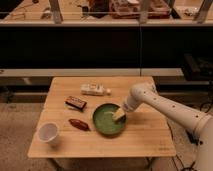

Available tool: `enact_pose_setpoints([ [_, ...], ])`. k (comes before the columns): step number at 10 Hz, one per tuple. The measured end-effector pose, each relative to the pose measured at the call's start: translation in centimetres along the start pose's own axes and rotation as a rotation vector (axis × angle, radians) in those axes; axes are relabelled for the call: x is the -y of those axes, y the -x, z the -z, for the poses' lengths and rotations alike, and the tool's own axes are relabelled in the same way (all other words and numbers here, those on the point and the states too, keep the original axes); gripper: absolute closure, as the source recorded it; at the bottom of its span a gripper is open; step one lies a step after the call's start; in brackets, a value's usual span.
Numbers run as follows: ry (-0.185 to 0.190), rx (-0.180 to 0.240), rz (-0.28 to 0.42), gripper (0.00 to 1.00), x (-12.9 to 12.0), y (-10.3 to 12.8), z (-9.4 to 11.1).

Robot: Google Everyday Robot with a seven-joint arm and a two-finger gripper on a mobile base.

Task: Pick up the ceramic bowl

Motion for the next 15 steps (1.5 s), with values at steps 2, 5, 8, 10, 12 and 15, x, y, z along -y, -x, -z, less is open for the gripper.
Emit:
enact_pose_setpoints([
  [2, 0.003, 0.001, -0.001, 0.4, -0.1, 0.1, 0.1],
  [5, 0.001, 0.0, -0.007, 0.7, -0.2, 0.2, 0.4],
  [8, -0.003, 0.008, -0.006, 0.91, 0.0, 0.4, 0.4],
  [10, 0.001, -0.005, -0.004, 0.91, -0.1, 0.2, 1.0],
  [12, -0.01, -0.043, -0.003, 0.91, 0.4, -0.7, 3.6],
  [15, -0.019, -0.079, 0.004, 0.91, 1.3, -2.1, 7.4],
])
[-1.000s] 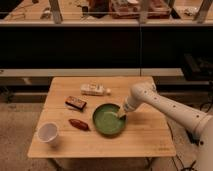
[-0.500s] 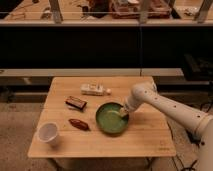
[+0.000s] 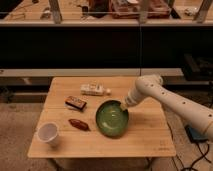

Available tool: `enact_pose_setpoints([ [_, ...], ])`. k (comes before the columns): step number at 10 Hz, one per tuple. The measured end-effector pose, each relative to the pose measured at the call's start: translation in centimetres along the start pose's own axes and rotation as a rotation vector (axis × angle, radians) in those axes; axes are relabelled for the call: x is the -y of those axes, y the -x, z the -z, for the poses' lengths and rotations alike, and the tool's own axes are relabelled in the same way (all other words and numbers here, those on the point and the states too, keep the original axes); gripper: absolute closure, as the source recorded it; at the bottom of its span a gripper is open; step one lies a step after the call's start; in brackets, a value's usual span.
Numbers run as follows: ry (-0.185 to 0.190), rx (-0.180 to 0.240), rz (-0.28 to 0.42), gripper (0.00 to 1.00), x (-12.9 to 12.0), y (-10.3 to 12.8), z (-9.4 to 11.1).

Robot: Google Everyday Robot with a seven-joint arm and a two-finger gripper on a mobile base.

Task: Pick up the ceramic bowl

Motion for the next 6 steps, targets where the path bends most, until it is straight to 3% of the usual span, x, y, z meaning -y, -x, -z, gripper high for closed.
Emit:
enact_pose_setpoints([
  [3, -0.025, -0.081, 0.014, 0.91, 0.1, -0.8, 3.3],
  [6, -0.038, -0.115, 0.044, 0.91, 1.4, -2.4, 8.2],
])
